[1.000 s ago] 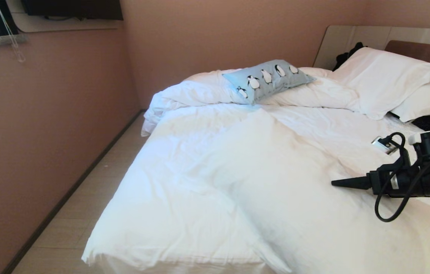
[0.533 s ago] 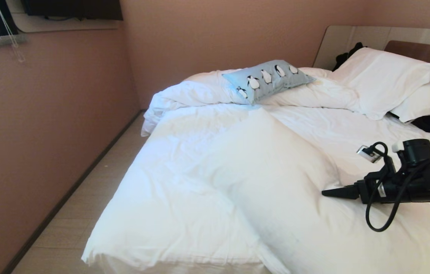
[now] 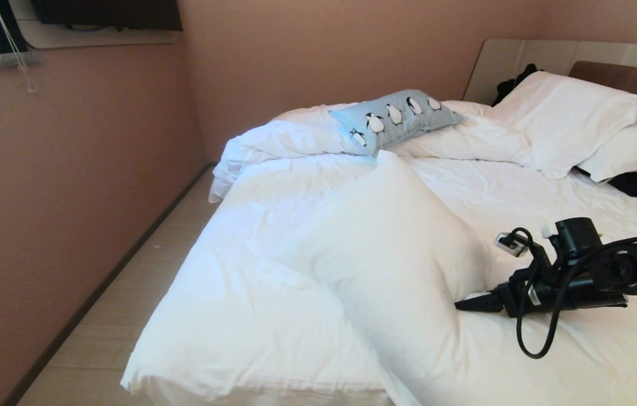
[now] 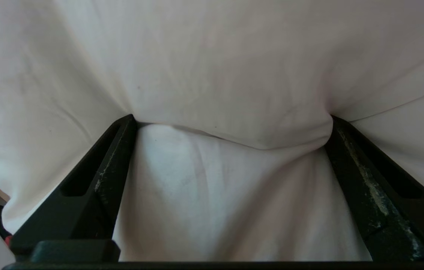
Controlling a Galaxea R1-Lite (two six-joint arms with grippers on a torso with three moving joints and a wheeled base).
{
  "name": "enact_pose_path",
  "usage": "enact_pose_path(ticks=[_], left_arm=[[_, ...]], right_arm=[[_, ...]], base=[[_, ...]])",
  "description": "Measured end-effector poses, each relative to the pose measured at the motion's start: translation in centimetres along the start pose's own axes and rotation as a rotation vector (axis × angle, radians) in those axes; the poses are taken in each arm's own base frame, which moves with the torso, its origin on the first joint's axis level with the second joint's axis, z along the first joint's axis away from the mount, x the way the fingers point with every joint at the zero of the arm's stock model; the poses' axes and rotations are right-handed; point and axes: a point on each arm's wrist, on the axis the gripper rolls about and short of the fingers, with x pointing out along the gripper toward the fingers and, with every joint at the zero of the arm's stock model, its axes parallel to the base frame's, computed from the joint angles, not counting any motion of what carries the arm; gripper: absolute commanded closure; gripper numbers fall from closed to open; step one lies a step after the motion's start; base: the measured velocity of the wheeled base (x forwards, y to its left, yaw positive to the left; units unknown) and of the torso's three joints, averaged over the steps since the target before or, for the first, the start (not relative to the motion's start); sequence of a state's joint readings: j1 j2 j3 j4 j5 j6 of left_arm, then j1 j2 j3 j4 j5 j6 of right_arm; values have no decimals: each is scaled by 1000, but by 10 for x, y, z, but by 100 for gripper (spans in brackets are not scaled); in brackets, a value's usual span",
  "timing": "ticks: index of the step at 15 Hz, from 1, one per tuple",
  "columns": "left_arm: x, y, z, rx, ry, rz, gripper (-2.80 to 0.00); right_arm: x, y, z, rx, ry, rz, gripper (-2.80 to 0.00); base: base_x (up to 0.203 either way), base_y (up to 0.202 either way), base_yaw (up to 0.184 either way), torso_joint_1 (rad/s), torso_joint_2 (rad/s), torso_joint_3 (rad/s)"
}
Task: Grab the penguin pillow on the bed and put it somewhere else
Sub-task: Pick up the pillow
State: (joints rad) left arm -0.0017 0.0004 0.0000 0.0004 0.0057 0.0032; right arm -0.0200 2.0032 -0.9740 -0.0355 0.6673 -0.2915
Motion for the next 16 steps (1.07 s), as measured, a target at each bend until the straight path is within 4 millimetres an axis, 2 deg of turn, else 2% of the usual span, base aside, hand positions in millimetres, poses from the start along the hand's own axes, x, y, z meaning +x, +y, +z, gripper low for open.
enact_pose_path(ticks=[10, 16], left_arm=[[0, 0, 0, 0, 0, 0, 0], [0, 0, 0, 0, 0, 0, 0]], right_arm=[[60, -4, -29, 4, 178, -4, -280], [70, -6, -39, -61, 188, -68, -280]], base=[[0, 0, 0, 0, 0, 0], [0, 0, 0, 0, 0, 0]])
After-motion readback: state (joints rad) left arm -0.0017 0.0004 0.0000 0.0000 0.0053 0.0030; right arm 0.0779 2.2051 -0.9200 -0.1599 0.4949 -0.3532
